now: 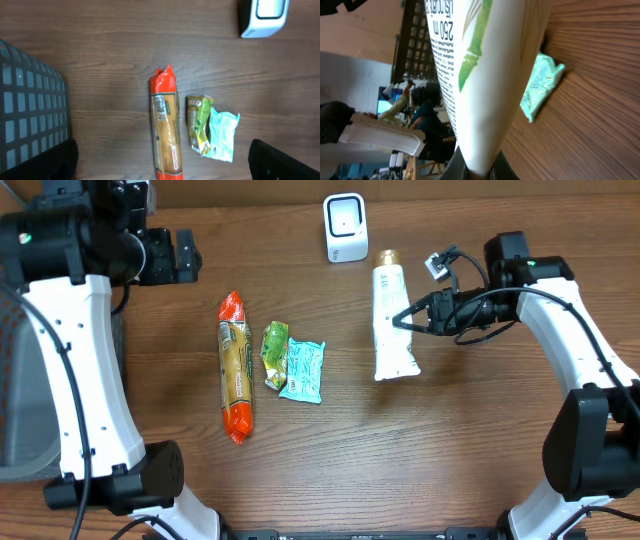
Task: Scan the item barcode
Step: 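Lift the tube upright with the right gripper toward the scanner, then hold the tube's barcode side in front of the white scanner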
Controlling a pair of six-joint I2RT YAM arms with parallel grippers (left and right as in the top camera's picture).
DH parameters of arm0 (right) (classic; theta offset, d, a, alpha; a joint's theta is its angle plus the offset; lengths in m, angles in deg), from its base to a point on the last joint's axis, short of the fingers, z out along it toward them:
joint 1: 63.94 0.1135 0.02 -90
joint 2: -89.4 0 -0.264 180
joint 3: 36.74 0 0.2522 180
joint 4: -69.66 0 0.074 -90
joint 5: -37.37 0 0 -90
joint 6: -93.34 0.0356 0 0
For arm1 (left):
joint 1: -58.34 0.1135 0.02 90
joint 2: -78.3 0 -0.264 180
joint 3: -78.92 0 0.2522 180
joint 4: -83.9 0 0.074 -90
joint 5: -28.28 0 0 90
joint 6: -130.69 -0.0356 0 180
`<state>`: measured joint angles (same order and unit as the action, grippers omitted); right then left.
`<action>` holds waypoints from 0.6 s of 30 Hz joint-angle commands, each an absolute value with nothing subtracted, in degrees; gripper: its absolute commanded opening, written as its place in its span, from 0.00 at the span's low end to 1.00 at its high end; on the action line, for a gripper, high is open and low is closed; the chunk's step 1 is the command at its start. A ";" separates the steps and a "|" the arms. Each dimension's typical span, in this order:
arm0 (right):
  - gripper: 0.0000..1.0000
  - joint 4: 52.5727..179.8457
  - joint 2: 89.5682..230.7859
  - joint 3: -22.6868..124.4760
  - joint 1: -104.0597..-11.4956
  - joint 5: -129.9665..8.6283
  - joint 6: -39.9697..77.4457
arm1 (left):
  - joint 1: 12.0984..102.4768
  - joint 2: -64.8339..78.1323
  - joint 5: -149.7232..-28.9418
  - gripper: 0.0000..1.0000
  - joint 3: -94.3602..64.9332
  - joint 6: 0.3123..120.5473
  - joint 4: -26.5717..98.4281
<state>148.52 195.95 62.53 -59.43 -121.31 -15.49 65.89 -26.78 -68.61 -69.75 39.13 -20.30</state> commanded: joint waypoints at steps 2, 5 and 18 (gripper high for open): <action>0.04 148.02 191.64 66.99 -56.65 -127.78 -19.69 | 66.39 -25.47 -70.10 1.00 -70.84 35.96 -21.09; 0.04 146.78 189.63 69.75 -55.23 -127.72 -19.64 | 66.35 -25.47 -70.12 1.00 -70.84 35.96 -20.43; 0.04 142.78 186.53 72.76 -53.77 -112.81 -11.16 | 66.30 -25.47 -70.12 1.00 -70.84 35.96 -20.50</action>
<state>144.50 187.57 71.19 -54.49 -119.54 -16.17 65.95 -26.21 -69.27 -69.92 37.25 -20.58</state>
